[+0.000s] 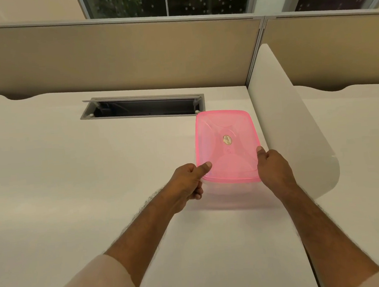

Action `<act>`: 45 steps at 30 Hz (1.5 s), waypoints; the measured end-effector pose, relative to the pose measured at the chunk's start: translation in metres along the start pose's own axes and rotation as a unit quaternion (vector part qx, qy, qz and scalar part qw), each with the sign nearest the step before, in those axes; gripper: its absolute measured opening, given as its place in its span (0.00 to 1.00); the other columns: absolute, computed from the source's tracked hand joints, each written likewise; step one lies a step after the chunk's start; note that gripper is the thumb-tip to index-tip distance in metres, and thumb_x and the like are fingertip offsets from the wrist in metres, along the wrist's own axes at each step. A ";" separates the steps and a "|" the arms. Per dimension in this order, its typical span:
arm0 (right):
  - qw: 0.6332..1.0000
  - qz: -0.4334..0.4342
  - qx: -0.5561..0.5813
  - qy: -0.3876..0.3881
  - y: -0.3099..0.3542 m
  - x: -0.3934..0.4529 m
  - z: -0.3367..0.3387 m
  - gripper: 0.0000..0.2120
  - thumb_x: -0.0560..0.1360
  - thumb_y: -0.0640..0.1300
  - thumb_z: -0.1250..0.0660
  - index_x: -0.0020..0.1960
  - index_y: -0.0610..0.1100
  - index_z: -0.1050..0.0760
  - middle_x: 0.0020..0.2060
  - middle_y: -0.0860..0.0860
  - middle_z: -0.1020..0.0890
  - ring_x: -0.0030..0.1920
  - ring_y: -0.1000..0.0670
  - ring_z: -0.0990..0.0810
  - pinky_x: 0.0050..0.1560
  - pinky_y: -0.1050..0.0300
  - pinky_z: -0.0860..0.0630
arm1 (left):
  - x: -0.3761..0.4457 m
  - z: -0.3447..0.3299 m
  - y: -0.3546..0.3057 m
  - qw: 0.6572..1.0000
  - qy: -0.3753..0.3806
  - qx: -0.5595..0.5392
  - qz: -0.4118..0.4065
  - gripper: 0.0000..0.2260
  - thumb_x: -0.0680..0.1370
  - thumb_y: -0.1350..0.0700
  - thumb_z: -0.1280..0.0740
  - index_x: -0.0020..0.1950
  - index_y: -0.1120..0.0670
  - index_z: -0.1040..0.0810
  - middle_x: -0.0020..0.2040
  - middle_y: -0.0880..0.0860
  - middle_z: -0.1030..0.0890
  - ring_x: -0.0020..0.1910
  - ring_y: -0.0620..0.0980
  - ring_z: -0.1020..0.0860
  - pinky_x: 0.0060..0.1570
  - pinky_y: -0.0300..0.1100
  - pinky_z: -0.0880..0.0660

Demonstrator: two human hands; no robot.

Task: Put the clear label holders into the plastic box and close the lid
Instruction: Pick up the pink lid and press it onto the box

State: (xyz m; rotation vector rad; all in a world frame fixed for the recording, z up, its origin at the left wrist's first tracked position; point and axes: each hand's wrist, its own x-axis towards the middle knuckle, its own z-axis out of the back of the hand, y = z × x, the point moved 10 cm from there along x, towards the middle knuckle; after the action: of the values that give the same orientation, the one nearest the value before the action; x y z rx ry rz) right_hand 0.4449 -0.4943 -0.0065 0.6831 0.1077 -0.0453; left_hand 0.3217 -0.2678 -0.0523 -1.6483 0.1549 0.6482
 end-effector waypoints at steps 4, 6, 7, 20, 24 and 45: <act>1.000 0.008 -0.006 -0.012 0.004 -0.002 0.000 0.21 0.82 0.57 0.51 0.47 0.40 0.32 0.48 0.40 0.21 0.47 0.39 0.24 0.47 0.50 0.29 | 0.000 0.000 0.002 1.000 -0.008 -0.005 -0.013 0.22 0.75 0.44 0.28 0.35 0.53 0.37 0.26 0.50 0.29 0.23 0.48 0.30 0.24 0.38 0.31; 1.000 0.011 -0.008 -0.015 0.004 -0.002 0.001 0.21 0.82 0.57 0.52 0.48 0.40 0.32 0.49 0.40 0.20 0.47 0.39 0.24 0.47 0.50 0.29 | 0.001 -0.001 0.001 1.000 -0.004 -0.007 -0.017 0.22 0.75 0.44 0.28 0.35 0.53 0.37 0.25 0.50 0.29 0.23 0.48 0.30 0.23 0.38 0.32; 1.000 0.011 -0.009 -0.014 0.004 -0.003 0.000 0.21 0.82 0.57 0.52 0.48 0.40 0.32 0.49 0.39 0.20 0.48 0.39 0.23 0.47 0.49 0.28 | 0.001 -0.001 0.002 1.000 -0.002 -0.010 -0.017 0.22 0.75 0.44 0.28 0.35 0.53 0.37 0.25 0.50 0.29 0.23 0.48 0.30 0.23 0.38 0.32; 0.999 0.009 0.040 0.006 0.005 -0.006 0.001 0.25 0.82 0.57 0.51 0.52 0.35 0.28 0.49 0.38 0.21 0.50 0.37 0.23 0.50 0.47 0.27 | 0.000 -0.001 0.004 0.999 -0.013 -0.003 -0.044 0.22 0.76 0.43 0.29 0.34 0.53 0.38 0.27 0.52 0.33 0.22 0.48 0.34 0.23 0.38 0.35; 0.999 0.006 0.051 0.010 0.006 -0.008 0.000 0.24 0.82 0.57 0.50 0.49 0.37 0.29 0.46 0.41 0.22 0.46 0.40 0.24 0.47 0.49 0.28 | -0.001 -0.001 0.003 1.000 0.003 0.004 -0.031 0.23 0.75 0.41 0.29 0.36 0.53 0.36 0.27 0.50 0.30 0.23 0.48 0.31 0.25 0.40 0.32; 0.998 0.032 -0.051 0.007 0.004 -0.016 0.008 0.23 0.82 0.56 0.50 0.48 0.38 0.28 0.47 0.40 0.19 0.46 0.40 0.23 0.45 0.53 0.30 | -0.018 0.010 -0.006 0.976 0.009 0.220 -0.007 0.27 0.72 0.32 0.33 0.42 0.58 0.24 0.36 0.52 0.19 0.29 0.49 0.24 0.28 0.39 0.25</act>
State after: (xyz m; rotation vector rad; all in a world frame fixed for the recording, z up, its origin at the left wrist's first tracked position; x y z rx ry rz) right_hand 0.4304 -0.4963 0.0039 0.5848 0.1011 0.0267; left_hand 0.3064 -0.2619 -0.0382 -1.2274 0.2793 0.5423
